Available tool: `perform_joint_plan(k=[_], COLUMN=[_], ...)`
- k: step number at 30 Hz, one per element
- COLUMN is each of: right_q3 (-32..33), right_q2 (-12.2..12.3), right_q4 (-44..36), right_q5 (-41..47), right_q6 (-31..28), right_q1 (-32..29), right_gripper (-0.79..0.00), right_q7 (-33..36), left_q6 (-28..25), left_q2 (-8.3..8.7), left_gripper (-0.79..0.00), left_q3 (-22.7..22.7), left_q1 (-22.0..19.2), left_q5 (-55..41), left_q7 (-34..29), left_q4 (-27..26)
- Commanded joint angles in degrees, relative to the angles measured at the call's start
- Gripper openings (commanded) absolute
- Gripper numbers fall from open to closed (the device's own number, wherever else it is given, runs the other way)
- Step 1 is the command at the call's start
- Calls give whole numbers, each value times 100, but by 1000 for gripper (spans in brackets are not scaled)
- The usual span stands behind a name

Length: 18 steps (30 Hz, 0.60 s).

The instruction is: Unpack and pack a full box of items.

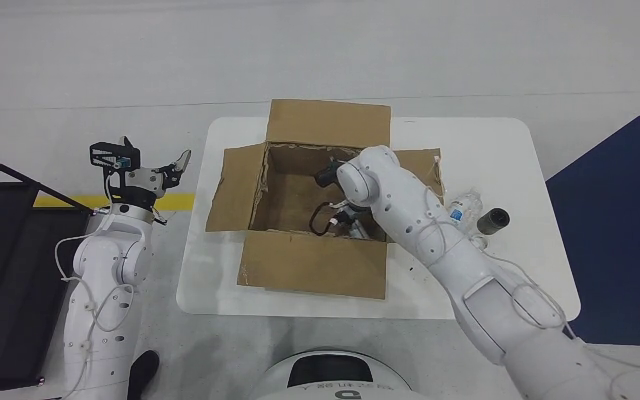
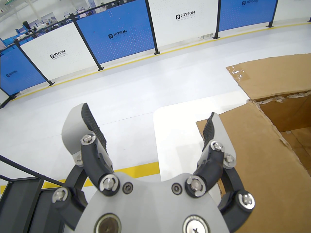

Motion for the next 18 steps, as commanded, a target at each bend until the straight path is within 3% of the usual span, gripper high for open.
perform_joint_plan(k=[1,2,6,7,8,9,14,18], right_q3=[-18,-37,-133,-159,-181,-202,-210,-64], right_q2=[-24,-46,-125,-146,-167,-186,-218,-120], right_q4=[138,234,508,571,629,672,602,-9], right_q5=[63,115,247,277,295,307,248,-19], right_q6=[-30,-56,-157,-180,-181,-189,-94,88], right_q1=[42,78,189,217,247,275,332,150], right_gripper=[-271,-388,-511,-613,-659,-773,-785,-785], right_q7=[17,29,35,29,14,-14,-221,-367], left_q6=[0,0,0,0,0,0,0,0], left_q2=[0,0,0,0,0,0,0,0], left_gripper=[0,0,0,0,0,0,0,0], left_q3=[0,0,0,0,0,0,0,0], left_q1=[0,0,0,0,0,0,0,0], left_q5=[0,0,0,0,0,0,0,0], left_q7=[0,0,0,0,0,0,0,0], left_q4=[0,0,0,0,0,0,0,0])
